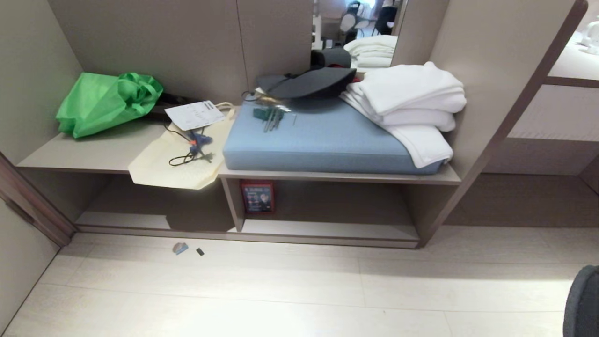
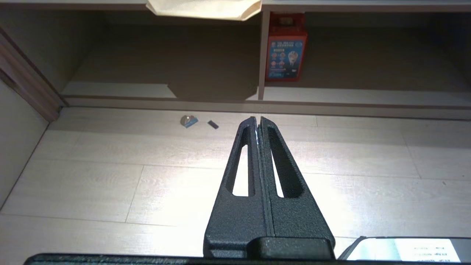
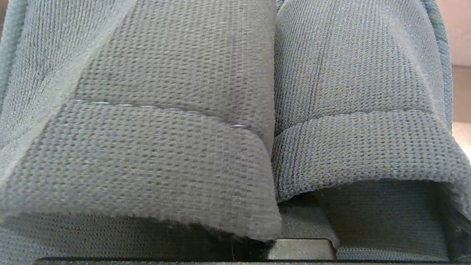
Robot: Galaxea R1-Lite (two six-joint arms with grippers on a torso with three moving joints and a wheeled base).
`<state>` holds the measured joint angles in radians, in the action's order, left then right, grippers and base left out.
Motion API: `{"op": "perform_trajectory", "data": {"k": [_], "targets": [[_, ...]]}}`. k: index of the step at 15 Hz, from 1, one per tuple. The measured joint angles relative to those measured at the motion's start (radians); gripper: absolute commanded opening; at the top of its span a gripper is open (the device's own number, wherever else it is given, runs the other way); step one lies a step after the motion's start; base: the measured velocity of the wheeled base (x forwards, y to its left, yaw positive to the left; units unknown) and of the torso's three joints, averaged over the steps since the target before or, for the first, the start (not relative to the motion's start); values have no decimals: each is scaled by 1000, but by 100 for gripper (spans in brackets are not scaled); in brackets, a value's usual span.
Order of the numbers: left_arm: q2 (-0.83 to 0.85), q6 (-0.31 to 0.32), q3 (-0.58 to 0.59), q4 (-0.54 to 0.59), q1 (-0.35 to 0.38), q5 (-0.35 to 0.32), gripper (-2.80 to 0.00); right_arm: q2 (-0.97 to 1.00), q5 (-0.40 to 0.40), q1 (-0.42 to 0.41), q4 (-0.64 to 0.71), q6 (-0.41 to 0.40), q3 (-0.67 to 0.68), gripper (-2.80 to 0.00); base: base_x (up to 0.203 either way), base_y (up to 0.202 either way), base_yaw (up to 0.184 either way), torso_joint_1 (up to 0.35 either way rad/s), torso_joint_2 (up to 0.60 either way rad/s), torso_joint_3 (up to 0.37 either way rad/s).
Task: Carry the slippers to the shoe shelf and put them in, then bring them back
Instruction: Place the slippers into the shoe cabinet
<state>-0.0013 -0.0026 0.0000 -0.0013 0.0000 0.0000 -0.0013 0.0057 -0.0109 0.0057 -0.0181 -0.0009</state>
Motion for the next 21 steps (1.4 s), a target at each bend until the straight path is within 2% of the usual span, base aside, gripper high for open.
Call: {"op": "perform_trajectory", "data": {"k": [21], "targets": [[0, 0, 0, 0, 0, 0, -280, 0, 0, 0, 0, -2, 1, -280, 0, 0, 0, 4, 3, -197]]}}
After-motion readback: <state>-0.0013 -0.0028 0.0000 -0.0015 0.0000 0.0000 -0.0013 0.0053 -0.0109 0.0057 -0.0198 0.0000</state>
